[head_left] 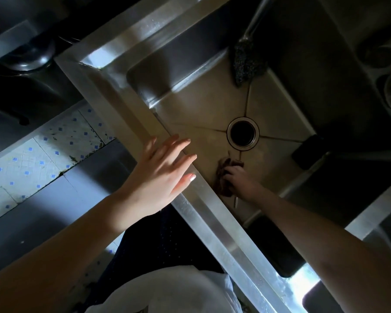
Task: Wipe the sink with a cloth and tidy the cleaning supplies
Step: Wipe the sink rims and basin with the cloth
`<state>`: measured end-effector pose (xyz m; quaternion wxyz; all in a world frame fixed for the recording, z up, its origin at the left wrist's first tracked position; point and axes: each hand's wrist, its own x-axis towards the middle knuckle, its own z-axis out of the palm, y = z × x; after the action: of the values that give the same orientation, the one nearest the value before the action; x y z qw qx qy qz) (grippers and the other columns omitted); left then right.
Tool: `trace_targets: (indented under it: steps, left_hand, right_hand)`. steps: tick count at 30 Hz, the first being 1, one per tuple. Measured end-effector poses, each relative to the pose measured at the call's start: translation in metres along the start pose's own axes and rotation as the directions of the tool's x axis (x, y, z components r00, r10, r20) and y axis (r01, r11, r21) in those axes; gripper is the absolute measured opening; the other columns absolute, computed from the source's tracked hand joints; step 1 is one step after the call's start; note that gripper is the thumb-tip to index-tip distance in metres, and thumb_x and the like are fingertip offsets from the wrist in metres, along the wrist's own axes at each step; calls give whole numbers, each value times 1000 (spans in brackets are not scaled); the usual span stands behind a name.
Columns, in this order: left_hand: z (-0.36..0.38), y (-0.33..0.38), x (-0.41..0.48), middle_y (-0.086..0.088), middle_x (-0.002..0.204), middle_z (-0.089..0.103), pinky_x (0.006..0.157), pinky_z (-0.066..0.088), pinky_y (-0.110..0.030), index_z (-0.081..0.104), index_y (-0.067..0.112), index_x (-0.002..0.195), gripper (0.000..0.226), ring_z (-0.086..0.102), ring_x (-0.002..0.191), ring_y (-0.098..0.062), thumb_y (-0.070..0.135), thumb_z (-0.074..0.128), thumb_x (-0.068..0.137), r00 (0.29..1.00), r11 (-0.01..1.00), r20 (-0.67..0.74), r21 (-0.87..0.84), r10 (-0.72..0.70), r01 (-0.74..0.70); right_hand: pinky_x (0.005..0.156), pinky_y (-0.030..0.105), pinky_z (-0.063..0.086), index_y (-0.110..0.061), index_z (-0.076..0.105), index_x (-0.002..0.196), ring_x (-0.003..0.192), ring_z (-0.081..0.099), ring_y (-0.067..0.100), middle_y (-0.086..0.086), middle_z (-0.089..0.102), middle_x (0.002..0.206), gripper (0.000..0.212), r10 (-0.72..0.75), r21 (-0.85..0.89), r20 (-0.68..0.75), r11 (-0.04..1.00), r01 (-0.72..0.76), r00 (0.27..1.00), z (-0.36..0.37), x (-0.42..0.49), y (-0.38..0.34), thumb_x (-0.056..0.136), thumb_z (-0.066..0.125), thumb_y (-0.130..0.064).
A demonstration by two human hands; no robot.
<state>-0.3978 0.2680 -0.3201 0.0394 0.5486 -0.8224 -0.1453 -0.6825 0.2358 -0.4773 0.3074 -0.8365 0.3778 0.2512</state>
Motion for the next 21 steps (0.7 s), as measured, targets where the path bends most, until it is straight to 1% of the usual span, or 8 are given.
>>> trace_targets:
  steps: [3,7,9,12,15,17,18,21]
  left_hand:
    - [2,4,-1,-14,131,50,99,30,-53,61,12,115,38,41,125,-32,37,42,93,1000,1000,-5,14,-9,9]
    - [1,5,-2,-15,130,51,97,31,-52,61,11,112,37,38,125,-31,35,42,93,1000,999,-13,41,-7,7]
    - [0,5,-2,-15,130,50,97,31,-52,61,11,109,35,36,124,-30,35,41,93,1000,999,-13,38,-11,11]
    - [-2,6,-1,-15,129,51,96,33,-54,62,12,104,33,38,122,-30,35,41,92,1000,999,-17,26,-25,25]
    - [-4,6,-1,-14,127,52,96,35,-55,63,13,102,34,37,120,-29,36,40,92,999,999,-27,33,-35,36]
    - [-4,6,0,-13,126,52,95,36,-55,63,13,102,34,36,120,-28,37,41,92,999,999,-29,36,-30,31]
    - [-4,5,0,-13,126,52,96,36,-55,63,13,102,34,37,120,-28,38,41,92,999,999,-23,39,-27,28]
    - [-5,4,0,-13,126,53,97,36,-54,63,13,104,36,43,121,-30,39,41,92,1000,999,-3,45,-20,20]
  right_hand:
    - [102,36,40,-9,64,118,122,42,31,10,45,140,36,-16,87,-74,996,23,997,-5,24,-22,82,63,-12]
    - [104,37,38,-8,62,117,128,38,33,12,45,140,36,-177,-84,-47,981,173,983,-11,41,-30,82,64,-16]
    - [108,37,34,-7,61,120,131,35,33,12,43,141,38,-259,-178,23,949,258,966,-10,38,-25,82,62,-14]
    - [115,35,23,-9,59,125,137,29,29,10,40,145,42,-338,-344,209,853,393,918,-2,16,-17,82,60,-11]
    - [109,37,34,-3,67,111,131,38,30,14,48,138,29,-412,-312,321,804,506,853,5,-14,-2,83,57,-6]
    - [100,39,42,1,67,108,123,44,33,14,49,135,27,-371,-245,402,837,489,837,1,-30,11,84,55,-8]
    - [99,39,41,0,65,111,123,44,32,12,48,136,30,-325,-259,433,849,461,841,-3,-35,17,85,55,-10]
    - [107,33,32,-8,64,115,129,39,25,6,46,138,33,-217,-321,428,871,372,877,-17,-41,39,88,52,-21]
